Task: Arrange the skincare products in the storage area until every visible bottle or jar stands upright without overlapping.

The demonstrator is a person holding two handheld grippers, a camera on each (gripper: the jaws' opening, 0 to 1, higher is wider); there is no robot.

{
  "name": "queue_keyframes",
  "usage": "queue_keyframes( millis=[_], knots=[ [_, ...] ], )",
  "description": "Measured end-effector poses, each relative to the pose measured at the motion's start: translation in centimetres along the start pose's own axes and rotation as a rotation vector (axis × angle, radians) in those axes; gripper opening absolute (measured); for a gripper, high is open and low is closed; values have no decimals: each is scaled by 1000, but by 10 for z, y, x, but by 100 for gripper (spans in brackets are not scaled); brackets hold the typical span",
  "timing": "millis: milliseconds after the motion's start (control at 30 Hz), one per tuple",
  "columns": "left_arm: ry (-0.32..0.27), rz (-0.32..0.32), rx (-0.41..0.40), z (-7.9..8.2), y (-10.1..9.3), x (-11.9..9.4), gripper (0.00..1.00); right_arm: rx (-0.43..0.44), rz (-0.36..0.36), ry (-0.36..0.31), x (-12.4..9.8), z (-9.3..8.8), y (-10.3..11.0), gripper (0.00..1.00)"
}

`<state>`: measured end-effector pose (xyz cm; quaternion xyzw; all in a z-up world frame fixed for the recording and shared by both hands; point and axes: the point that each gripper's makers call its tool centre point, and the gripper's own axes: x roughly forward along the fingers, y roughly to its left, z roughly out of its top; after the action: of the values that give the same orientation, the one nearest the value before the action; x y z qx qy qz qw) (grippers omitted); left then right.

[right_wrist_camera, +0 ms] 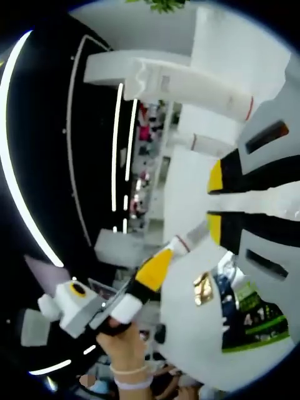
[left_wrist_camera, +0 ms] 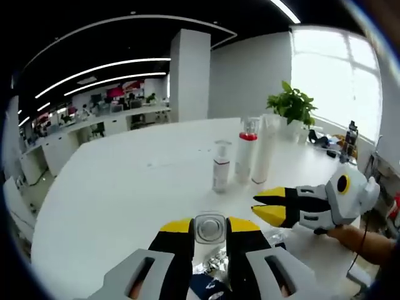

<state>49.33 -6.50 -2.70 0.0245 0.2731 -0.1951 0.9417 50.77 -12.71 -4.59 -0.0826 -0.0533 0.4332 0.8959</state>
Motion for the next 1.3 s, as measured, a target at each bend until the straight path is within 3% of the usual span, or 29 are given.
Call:
queue_keyframes(
  millis=[100,267,300,467,767,933,1033,1167,1200,1233,1300],
  knots=[
    [19,-16,40,1,-11,-3,18,-76,38,-76,0,13,11,31],
    [87,-24,96,-2,-29,-8,18,-130,83,-83,0,14,25,31],
    [93,-6,111,-8,-30,-11,18,-128,92,-84,0,14,26,32],
    [110,-29,83,-7,-40,-15,18,-141,131,-82,1,12,35,36],
    [154,-10,108,-10,-45,-20,18,-185,169,-34,5,1,45,31],
    [172,-9,125,-10,-49,-20,19,-228,157,6,7,-6,44,19],
    [149,-5,136,-9,-51,-19,19,-201,145,16,6,-7,46,19],
    [-1,-16,270,4,-48,-12,21,-184,115,27,7,-6,37,18],
    [-59,28,304,10,-41,-11,25,-162,115,20,6,-5,36,18],
    [-73,43,300,12,-39,-10,34,-132,115,14,7,-4,34,18],
    [-99,52,218,11,-33,-8,51,-105,79,10,8,-3,24,18]
  ],
)
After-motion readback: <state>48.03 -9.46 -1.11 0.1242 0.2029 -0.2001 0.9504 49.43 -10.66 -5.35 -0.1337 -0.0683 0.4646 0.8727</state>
